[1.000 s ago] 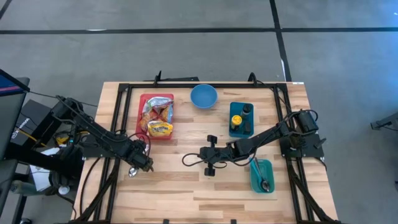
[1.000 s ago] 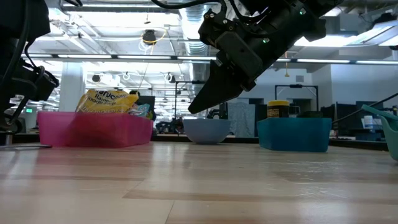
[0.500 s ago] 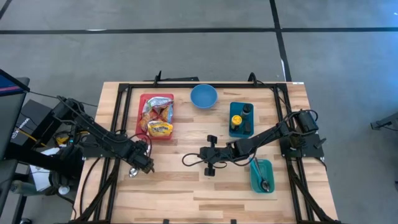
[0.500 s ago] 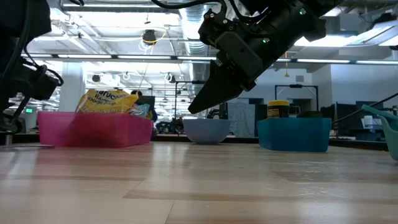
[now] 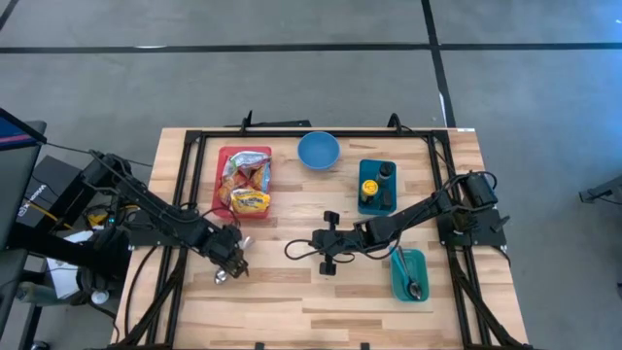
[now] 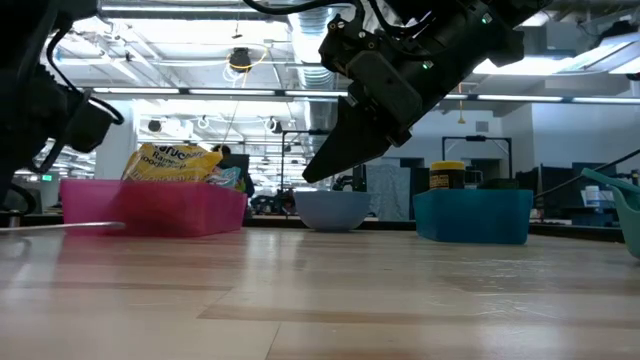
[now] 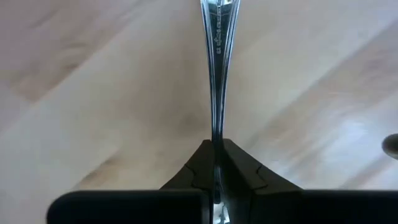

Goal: Pick & Place Food Item
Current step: Put the silver spoon into the green bin

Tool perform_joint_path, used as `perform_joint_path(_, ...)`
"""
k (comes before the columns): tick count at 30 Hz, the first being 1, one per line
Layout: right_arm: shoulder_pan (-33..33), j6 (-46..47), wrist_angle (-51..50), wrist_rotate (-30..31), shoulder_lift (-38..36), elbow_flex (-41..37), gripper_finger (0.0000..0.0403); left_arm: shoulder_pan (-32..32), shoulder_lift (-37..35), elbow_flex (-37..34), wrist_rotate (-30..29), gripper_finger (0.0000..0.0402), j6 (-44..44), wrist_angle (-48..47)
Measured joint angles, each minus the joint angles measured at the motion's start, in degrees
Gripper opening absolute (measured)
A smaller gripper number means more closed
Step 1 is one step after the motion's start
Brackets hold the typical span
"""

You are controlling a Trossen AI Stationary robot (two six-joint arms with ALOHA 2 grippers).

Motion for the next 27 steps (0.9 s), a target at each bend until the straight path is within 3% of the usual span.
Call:
perform_joint_path(9, 0.0, -0.02, 0.0, -0.01, 0.0, 0.0, 0.0, 0.0, -0.04, 0.04, 0.04, 0.0006, 3.94, 6.98)
perform_joint_path(27, 0.07, -1.05, -0.13, -0.02, 0.0, 0.0, 0.0, 0.0, -0.11, -0.26, 0.08, 0.0007, 23.35, 31.02)
